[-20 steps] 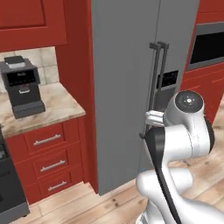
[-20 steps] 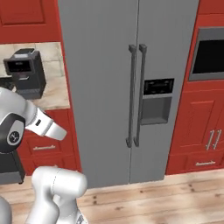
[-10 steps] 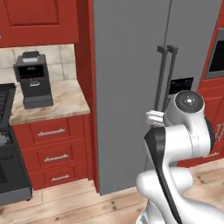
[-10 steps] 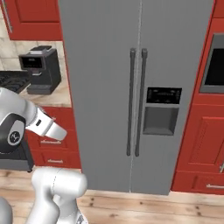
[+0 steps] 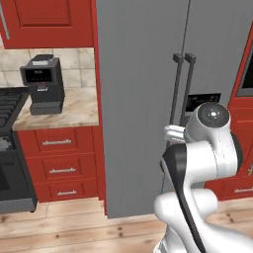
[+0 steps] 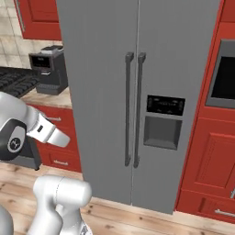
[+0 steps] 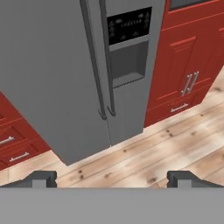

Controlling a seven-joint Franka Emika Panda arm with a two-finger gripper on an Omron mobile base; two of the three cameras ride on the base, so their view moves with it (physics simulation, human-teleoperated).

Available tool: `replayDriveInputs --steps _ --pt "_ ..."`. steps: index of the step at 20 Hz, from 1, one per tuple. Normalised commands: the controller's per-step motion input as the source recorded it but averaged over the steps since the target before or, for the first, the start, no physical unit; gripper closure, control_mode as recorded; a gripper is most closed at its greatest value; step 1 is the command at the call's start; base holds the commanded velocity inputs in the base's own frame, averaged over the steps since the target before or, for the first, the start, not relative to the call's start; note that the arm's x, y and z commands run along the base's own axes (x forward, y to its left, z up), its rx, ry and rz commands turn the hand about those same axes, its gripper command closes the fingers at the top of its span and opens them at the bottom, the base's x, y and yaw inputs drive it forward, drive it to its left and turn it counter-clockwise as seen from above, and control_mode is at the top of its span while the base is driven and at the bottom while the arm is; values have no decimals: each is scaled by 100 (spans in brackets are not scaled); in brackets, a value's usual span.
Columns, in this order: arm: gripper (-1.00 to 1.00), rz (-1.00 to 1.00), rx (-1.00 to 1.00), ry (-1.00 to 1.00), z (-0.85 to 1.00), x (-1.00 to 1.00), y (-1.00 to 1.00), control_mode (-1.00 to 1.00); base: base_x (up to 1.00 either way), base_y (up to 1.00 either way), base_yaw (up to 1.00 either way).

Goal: Move the hot dog bun to the plate on the dining table and place the condiment next to that plate. Then navigate to the fridge and take the sausage and place it on the plate as well.

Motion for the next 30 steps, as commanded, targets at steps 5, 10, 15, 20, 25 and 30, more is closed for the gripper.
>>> replayDriveInputs --steps 5,10,15,20,25,30 --pt "-100 0 0 0 0 0 0 100 8 -43 2" --pt "-100 0 0 0 0 0 0 100 18 -19 -18" --pt "-100 0 0 0 0 0 0 100 21 -24 -20" --pt "-100 0 0 0 0 0 0 100 13 -38 -5" --pt "-100 0 0 0 0 0 0 100 3 -42 0" --pt "-100 0 0 0 0 0 0 100 6 -35 0"
